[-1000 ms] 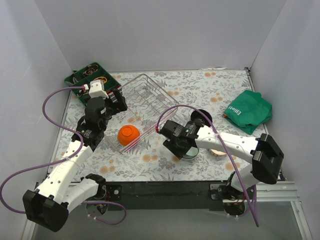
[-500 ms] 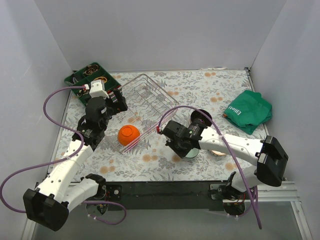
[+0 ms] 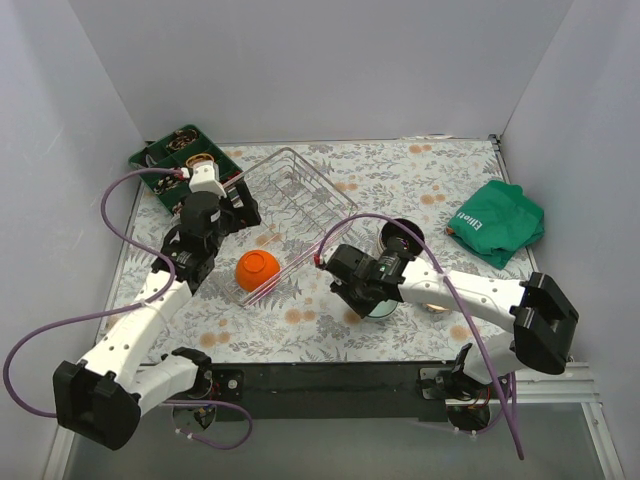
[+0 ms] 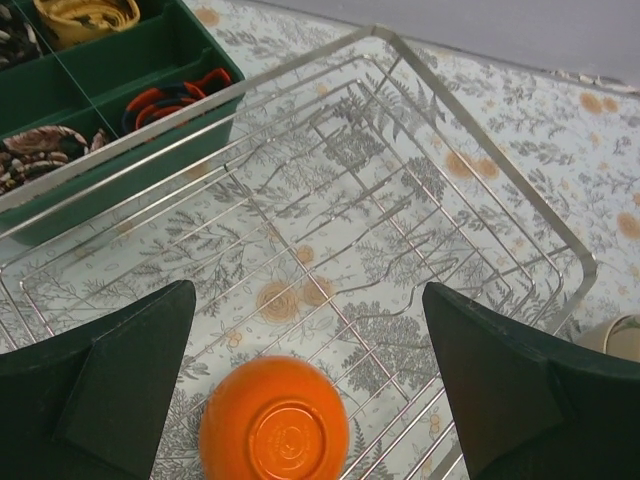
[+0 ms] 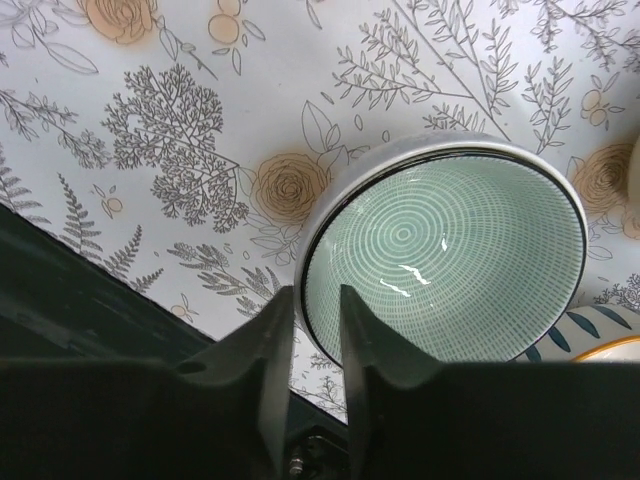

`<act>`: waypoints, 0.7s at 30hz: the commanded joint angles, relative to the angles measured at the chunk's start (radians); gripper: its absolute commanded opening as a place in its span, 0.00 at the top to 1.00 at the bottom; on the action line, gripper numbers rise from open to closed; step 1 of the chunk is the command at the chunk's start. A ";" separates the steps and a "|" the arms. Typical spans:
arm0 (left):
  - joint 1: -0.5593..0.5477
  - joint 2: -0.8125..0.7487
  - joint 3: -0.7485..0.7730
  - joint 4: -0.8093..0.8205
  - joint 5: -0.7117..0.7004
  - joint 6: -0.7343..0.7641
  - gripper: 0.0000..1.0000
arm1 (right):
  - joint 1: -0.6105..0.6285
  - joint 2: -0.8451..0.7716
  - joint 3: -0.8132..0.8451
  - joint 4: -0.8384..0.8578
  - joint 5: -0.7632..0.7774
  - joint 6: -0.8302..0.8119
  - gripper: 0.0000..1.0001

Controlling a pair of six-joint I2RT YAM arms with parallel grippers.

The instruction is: Unload the bowls from the dish rack

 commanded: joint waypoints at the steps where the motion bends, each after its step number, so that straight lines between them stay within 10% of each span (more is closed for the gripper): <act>1: 0.005 0.045 0.026 -0.124 0.079 -0.040 0.02 | 0.005 -0.078 -0.007 0.054 0.045 0.002 0.62; 8: -0.037 0.099 0.047 -0.294 0.171 -0.138 0.02 | 0.005 -0.262 -0.088 0.198 0.137 -0.018 0.36; 21: -0.156 0.175 0.022 -0.368 0.127 -0.264 0.25 | 0.003 -0.481 -0.282 0.393 0.313 -0.052 0.35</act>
